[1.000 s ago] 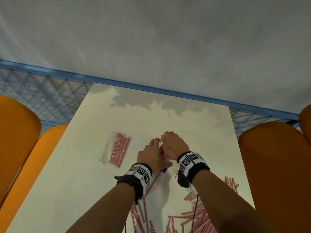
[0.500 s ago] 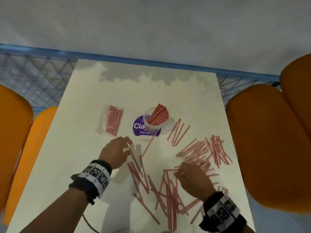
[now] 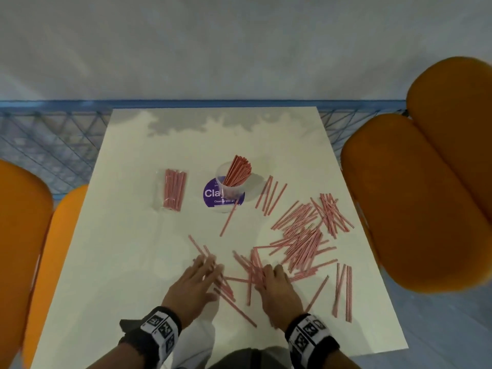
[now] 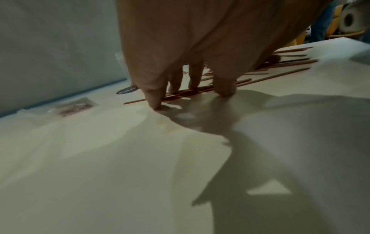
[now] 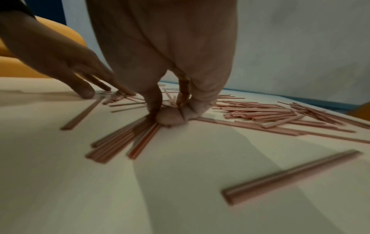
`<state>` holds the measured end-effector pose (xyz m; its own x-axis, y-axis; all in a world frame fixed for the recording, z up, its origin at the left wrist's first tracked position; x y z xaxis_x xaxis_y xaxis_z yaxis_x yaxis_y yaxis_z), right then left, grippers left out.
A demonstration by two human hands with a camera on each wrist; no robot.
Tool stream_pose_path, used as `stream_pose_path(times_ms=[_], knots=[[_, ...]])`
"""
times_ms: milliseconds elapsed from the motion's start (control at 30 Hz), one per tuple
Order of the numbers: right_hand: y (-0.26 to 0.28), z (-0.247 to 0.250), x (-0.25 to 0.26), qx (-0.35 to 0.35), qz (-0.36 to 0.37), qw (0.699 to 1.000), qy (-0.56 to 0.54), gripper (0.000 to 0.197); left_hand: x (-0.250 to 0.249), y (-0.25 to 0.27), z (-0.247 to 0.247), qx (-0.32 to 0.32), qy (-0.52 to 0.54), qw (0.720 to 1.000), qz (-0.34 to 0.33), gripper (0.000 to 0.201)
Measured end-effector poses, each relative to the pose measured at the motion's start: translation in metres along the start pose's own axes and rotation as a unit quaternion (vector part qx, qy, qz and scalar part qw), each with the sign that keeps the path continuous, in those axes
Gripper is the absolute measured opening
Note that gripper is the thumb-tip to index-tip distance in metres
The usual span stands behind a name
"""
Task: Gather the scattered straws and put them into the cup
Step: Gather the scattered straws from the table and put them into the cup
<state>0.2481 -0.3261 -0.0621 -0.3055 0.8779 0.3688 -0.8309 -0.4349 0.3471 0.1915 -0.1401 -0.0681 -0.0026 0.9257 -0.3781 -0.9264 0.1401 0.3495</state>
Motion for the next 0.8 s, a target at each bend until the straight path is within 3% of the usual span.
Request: stream_pose_path(times_ms=[167, 333, 467, 567, 667, 733, 800], knots=[[-0.021, 0.009, 0.011, 0.005, -0.017, 1.000, -0.020, 0.027, -0.004, 0.014, -0.006, -0.073, -0.017, 0.996, 0.040, 0.068], [-0.028, 0.017, 0.027, 0.034, -0.002, 0.999, -0.027, 0.021, -0.029, 0.007, 0.002, -0.070, -0.030, 0.997, 0.000, 0.049], [-0.037, 0.043, 0.015, -0.004, -0.028, 0.998, -0.052, 0.019, -0.051, -0.008, -0.001, -0.047, -0.023, 0.999, -0.004, 0.037], [-0.045, 0.039, 0.018, 0.036, -0.025, 0.999, -0.024, 0.024, -0.066, -0.018, -0.008, -0.027, 0.003, 1.000, -0.009, 0.032], [-0.044, 0.036, 0.023, 0.070, -0.016, 0.997, -0.037, 0.021, -0.071, -0.021, 0.006, -0.048, 0.027, 0.998, -0.027, 0.029], [-0.038, 0.044, 0.013, 0.061, -0.016, 0.997, -0.044, 0.016, -0.059, -0.023, 0.025, -0.061, 0.042, 0.997, -0.036, 0.042], [-0.027, 0.042, -0.001, 0.093, -0.016, 0.995, -0.024, 0.043, -0.030, -0.030, 0.043, -0.051, 0.021, 0.998, -0.005, 0.075]])
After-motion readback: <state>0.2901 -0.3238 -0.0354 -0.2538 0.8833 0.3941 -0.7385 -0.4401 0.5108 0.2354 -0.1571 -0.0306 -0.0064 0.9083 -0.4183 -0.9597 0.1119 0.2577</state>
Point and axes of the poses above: each hand's wrist, its own y-axis away from the middle knuckle, its own z-axis out of the back of the hand, x = y × z, the point moved 8 cm from there along -y, towards the middle knuckle, and after that the axes turned 4 degrees about y, right-handed, at the moved point
